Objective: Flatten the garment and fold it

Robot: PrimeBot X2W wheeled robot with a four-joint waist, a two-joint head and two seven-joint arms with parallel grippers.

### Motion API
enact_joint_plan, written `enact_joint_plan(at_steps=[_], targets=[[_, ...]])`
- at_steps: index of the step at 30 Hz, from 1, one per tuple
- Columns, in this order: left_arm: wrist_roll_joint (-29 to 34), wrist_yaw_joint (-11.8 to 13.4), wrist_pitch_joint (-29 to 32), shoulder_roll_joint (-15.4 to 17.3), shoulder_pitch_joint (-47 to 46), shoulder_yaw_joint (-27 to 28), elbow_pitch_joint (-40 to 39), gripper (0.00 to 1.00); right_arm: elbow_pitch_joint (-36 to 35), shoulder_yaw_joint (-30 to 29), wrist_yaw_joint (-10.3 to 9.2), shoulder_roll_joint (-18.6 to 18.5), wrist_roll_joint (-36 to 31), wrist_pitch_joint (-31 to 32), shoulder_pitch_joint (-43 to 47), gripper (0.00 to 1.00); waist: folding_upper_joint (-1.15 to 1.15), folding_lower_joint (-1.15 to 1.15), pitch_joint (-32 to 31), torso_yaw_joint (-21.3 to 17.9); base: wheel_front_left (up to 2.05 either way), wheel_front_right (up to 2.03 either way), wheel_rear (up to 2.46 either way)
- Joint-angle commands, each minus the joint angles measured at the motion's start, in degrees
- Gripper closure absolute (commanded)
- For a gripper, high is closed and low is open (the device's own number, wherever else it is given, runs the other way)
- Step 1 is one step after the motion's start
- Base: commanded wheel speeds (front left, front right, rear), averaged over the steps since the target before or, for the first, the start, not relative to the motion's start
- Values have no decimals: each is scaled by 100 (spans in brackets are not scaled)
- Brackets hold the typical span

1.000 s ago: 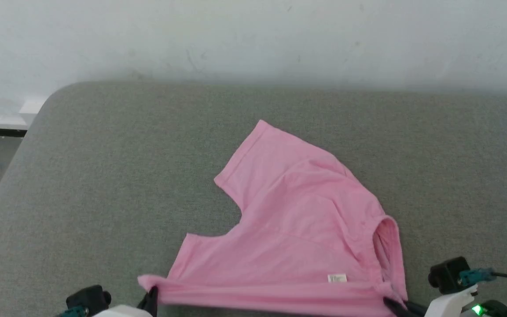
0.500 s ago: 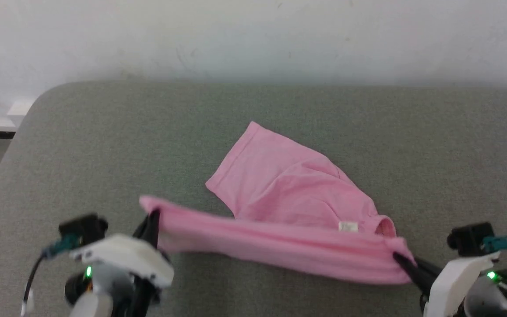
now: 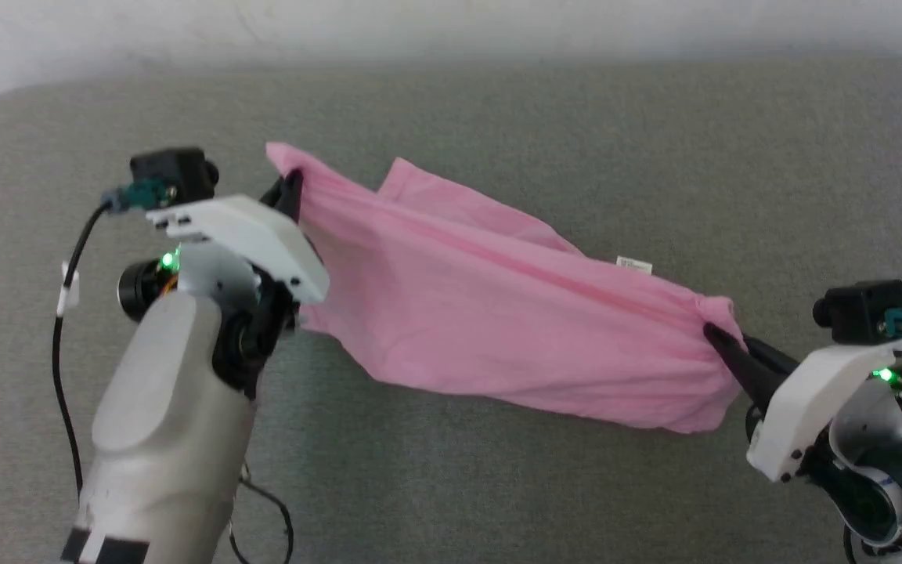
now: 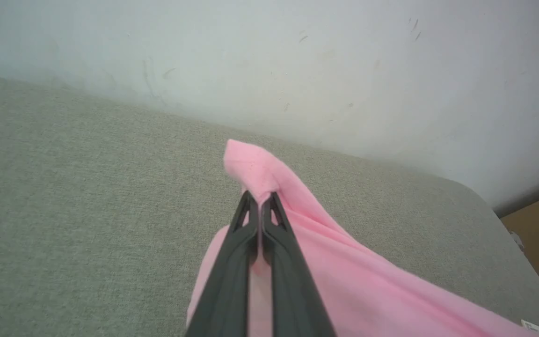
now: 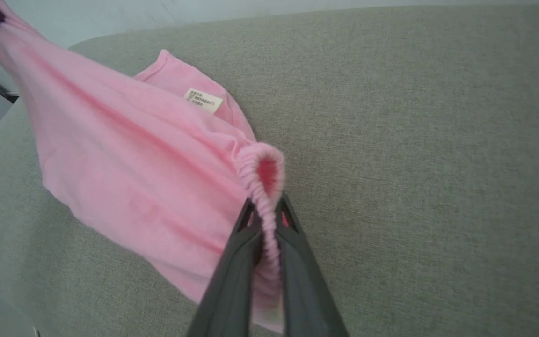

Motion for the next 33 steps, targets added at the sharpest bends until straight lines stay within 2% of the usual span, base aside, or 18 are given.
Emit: enact_joint_plan(at_steps=[1, 9, 18, 19, 20, 21, 22, 23, 28, 33], targets=[[78, -23, -41, 33, -237, 0, 153, 100, 45, -56, -15, -3, -32, 0, -101, 100, 0, -2, 503, -378, 0, 0, 0], [293, -177, -71, -107, -1237, -280, 1244, 100, 111, 110, -15, -49, 56, -50, -483, 100, 0, -2, 1026, -686, 0, 0, 0], [391, -275, -307, -88, -1764, -358, 2172, 100, 136, 371, -15, -121, 158, -99, -649, 100, 0, -2, 1245, -883, 0, 0, 0], [378, -284, -320, -92, -1793, -352, 2258, 100, 133, 394, -15, -113, 181, -109, -659, 89, 0, -2, 1248, -896, 0, 0, 0], [345, -283, -341, -105, -1818, -324, 2337, 100, 127, 418, -15, -107, 202, -119, -664, 55, 0, -2, 1247, -906, 0, 0, 0], [319, -272, -384, -117, -1841, -296, 2407, 100, 108, 454, -15, -114, 217, -142, -672, 0, 0, -2, 1245, -914, 0, 0, 0], [302, -270, -405, -127, -1860, -283, 2484, 54, 94, 482, -15, -116, 246, -169, -674, 0, 0, -2, 1242, -920, 0, 0, 0], [294, -267, -439, -133, -1877, -276, 2555, 0, 91, 495, -15, -110, 280, -188, -669, 0, 0, -2, 1230, -923, 0, 0, 0], [238, -354, -617, -174, -1913, -261, 2861, 0, 45, 448, -15, -108, 325, -292, -575, 0, 0, -2, 1079, -870, 0, 0, 0], [434, -607, -1087, -129, -1971, -464, 2868, 0, -100, 108, -15, 28, 129, -356, -292, 0, 0, -2, 757, -698, 0, 0, 0]])
